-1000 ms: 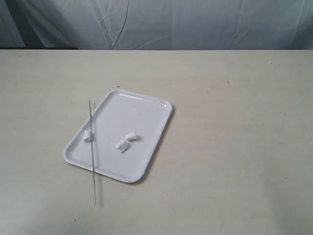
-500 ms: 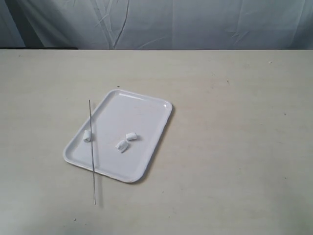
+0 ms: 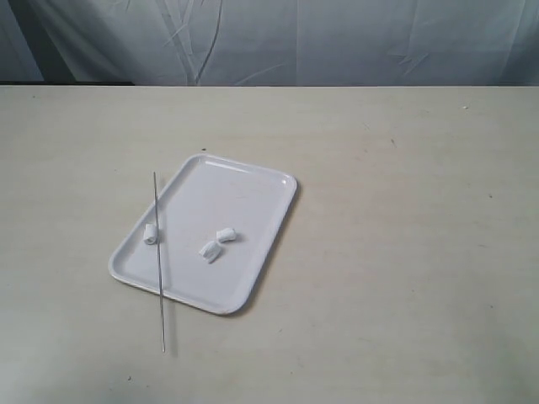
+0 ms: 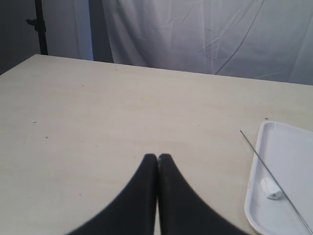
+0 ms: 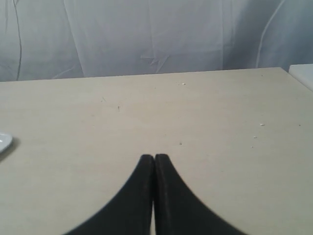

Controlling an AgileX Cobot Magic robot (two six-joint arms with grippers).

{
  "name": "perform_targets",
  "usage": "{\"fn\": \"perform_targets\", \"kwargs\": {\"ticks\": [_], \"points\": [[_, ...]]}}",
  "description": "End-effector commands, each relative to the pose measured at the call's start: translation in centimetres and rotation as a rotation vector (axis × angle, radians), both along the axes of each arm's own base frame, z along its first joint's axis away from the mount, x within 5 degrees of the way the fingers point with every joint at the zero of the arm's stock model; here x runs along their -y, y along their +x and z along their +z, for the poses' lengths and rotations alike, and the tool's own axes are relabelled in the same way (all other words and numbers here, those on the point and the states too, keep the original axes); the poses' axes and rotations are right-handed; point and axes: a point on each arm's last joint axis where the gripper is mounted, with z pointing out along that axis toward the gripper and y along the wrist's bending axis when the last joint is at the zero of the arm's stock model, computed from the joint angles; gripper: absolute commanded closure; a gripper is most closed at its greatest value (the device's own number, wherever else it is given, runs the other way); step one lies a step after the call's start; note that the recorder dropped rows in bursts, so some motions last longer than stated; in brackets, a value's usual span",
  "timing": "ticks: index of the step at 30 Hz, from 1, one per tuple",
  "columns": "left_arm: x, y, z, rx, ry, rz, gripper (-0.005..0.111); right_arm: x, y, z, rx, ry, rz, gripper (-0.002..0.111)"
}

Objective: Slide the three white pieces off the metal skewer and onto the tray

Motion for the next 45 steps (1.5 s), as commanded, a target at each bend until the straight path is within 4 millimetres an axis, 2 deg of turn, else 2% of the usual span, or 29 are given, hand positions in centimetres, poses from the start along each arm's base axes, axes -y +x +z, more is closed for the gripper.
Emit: {"fn": "perform_targets", "kwargs": {"ticks": [1, 17, 24, 29, 45], "points": [[-0.02, 0.03, 0.07, 0.024, -0.001, 0.003, 0.107, -0.19, -0.06, -0.11, -0.004, -0.056, 0.032, 0.109], [-0.04, 0.09, 0.45, 0.069, -0.044, 0.012, 0.107, -0.39, -0.20, -0.61, -0.060, -0.063, 0.033, 0.109], [-0.11, 0.11, 0.66, 0.090, -0.009, 0.014, 0.107, -0.42, -0.20, -0.61, -0.060, -0.052, 0.035, 0.109], [-0.11, 0.10, 0.63, 0.086, -0.009, 0.014, 0.107, -0.44, -0.23, -0.72, -0.074, 0.020, 0.019, 0.109], [-0.12, 0.11, 0.66, 0.090, -0.002, 0.014, 0.107, -0.44, -0.22, -0.70, -0.072, 0.020, 0.019, 0.109]]}}
